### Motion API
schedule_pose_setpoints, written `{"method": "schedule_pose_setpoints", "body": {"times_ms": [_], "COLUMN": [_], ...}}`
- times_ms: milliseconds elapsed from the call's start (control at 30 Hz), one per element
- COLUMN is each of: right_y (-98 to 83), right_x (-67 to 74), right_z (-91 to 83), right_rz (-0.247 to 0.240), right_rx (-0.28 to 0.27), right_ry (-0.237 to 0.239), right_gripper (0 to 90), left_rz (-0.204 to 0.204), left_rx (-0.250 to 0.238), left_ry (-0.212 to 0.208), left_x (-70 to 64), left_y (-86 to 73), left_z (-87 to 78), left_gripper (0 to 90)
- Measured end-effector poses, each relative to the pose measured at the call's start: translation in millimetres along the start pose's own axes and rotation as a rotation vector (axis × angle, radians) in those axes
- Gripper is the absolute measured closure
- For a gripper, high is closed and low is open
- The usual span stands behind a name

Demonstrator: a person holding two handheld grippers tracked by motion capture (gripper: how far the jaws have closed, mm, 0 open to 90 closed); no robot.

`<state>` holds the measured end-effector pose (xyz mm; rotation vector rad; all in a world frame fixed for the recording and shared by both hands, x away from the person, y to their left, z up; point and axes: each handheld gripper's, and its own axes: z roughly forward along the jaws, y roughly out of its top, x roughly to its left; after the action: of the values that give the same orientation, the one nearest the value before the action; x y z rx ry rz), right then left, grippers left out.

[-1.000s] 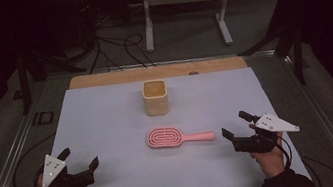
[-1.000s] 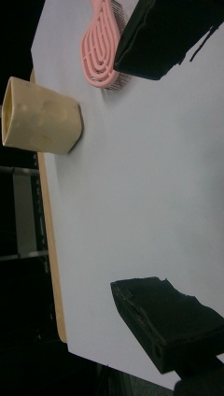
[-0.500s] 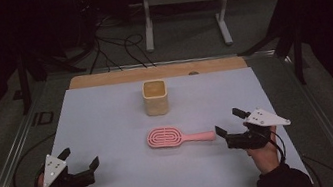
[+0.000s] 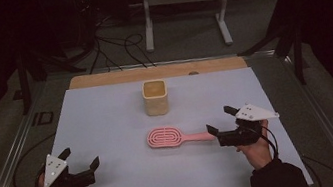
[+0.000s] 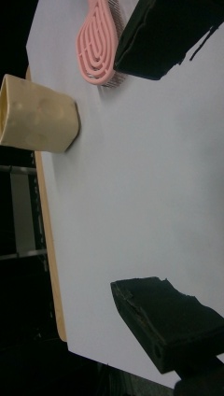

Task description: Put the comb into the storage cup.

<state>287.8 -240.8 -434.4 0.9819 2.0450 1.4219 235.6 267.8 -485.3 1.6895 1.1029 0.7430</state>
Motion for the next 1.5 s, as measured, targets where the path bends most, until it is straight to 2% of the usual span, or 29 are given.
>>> {"method": "schedule_pose_setpoints", "body": {"times_ms": [467, 633, 867, 1100, 1333, 1500], "right_y": [16.0, 20.6, 25.1, 29.4, 31.8, 32.4], "right_x": [3.2, 5.8, 11.7, 17.2, 16.9, 18.0], "right_z": [7.6, 13.9, 28.2, 41.4, 51.8, 62.9], "right_rz": [-0.037, -0.045, -0.064, -0.117, -0.121, -0.154], "right_rx": [0.034, 0.075, 0.161, 0.218, 0.265, 0.332], "right_ry": [0.0, 0.003, 0.041, 0.057, 0.08, 0.095], "right_gripper": [7.6, 7.6, 7.6, 7.6, 7.6, 7.6], "left_rz": [-0.001, 0.0, 0.0, 0.002, 0.002, 0.003], "left_rx": [-0.001, -0.001, -0.001, 0.001, 0.003, 0.006], "left_ry": [0.002, 0.002, 0.001, 0.0, -0.002, -0.005], "left_x": [-0.6, -0.6, -0.5, -0.5, -0.8, -0.9], "left_y": [0.0, 0.1, 0.1, 0.1, 0.0, -0.1], "left_z": [0.2, 0.2, 0.3, 0.3, 0.8, 1.2], "left_gripper": [0.1, 0.1, 0.1, 0.1, 0.1, 0.1]}}
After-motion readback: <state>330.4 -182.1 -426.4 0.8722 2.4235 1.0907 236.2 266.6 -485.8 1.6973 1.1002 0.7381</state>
